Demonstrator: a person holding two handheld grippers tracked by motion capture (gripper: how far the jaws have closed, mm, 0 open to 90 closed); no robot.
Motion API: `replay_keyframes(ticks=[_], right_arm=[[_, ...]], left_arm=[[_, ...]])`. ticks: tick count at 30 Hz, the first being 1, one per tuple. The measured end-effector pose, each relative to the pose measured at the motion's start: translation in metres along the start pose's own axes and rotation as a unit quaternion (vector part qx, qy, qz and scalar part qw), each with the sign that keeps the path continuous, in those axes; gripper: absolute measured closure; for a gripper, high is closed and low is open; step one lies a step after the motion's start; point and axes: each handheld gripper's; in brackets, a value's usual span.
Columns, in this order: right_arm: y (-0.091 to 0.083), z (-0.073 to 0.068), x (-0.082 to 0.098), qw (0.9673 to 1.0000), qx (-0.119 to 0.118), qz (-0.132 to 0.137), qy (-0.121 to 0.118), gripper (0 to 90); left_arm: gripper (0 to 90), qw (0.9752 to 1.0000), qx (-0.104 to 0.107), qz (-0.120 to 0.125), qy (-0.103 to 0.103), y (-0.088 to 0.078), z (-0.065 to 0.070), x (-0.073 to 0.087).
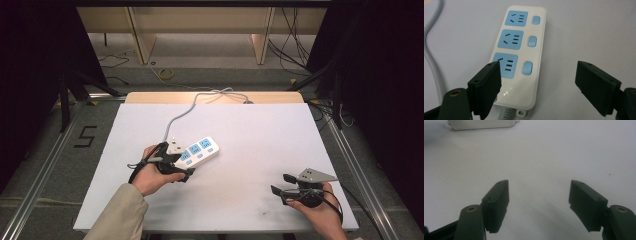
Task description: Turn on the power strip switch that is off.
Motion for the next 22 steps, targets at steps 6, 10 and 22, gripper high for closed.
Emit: replay_keyframes(ticks=[6, 10, 22], right_arm=[[0.000, 0.000, 0.000, 1.0000, -0.001, 0.000, -0.001, 33.5], [0.000, 0.000, 0.000, 1.0000, -0.001, 0.000, -0.001, 33.6], [0.000, 0.001, 0.000, 1.0000, 0.000, 0.001, 0.001, 33.5]], left_arm=[[19.2, 0.9996, -0.025, 0.006, -0.013, -0.014, -0.002, 0.021], [18.8, 0.9993, -0.033, 0.008, -0.017, -0.021, -0.002, 0.036], [16.4, 0.9972, -0.068, -0.007, -0.031, -0.032, -0.007, 0.057]])
Point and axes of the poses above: each handheld gripper's, and its own axes: y roughly forward along the jaws, x roughly out of its underside, z roughly to its right, and after that the axes turned 10 degrees about z, right-handed
